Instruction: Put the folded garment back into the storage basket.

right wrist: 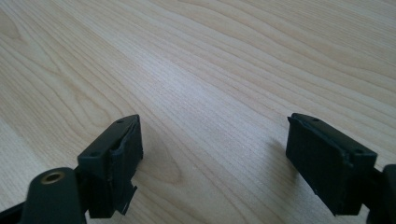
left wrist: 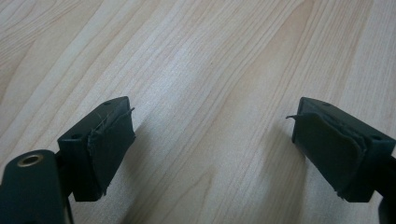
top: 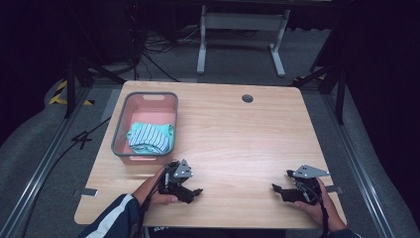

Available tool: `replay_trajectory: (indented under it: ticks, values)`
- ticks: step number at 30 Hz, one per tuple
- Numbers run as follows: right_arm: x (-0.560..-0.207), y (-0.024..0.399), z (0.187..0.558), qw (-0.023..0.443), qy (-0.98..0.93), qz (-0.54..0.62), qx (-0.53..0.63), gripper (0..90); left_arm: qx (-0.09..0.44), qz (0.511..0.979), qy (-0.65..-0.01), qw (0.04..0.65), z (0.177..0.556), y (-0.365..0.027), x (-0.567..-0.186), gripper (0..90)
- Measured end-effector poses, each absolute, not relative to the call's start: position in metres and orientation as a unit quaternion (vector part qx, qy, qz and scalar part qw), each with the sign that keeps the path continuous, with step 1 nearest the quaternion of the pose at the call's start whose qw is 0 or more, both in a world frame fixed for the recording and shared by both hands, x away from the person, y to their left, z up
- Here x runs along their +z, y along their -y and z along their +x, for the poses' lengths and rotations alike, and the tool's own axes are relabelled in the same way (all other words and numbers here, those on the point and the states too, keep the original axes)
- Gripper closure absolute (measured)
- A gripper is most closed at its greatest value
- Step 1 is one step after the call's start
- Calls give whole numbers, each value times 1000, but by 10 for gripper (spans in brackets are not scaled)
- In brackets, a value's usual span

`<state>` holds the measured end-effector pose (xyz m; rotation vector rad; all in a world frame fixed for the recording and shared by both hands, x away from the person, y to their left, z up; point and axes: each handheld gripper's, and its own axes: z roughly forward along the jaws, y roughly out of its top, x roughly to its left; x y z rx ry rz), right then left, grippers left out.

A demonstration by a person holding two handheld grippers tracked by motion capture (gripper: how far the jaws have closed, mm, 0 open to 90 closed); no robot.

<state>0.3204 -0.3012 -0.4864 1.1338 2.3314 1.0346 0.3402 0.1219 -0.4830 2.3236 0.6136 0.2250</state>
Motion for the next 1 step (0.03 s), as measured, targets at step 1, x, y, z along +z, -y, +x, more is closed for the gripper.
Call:
replay_trajectory:
  ticks: [1]
  values:
    - [-486, 301, 320, 174, -822, 400, 365, 193, 86, 900, -238, 355, 340, -122, -483, 126]
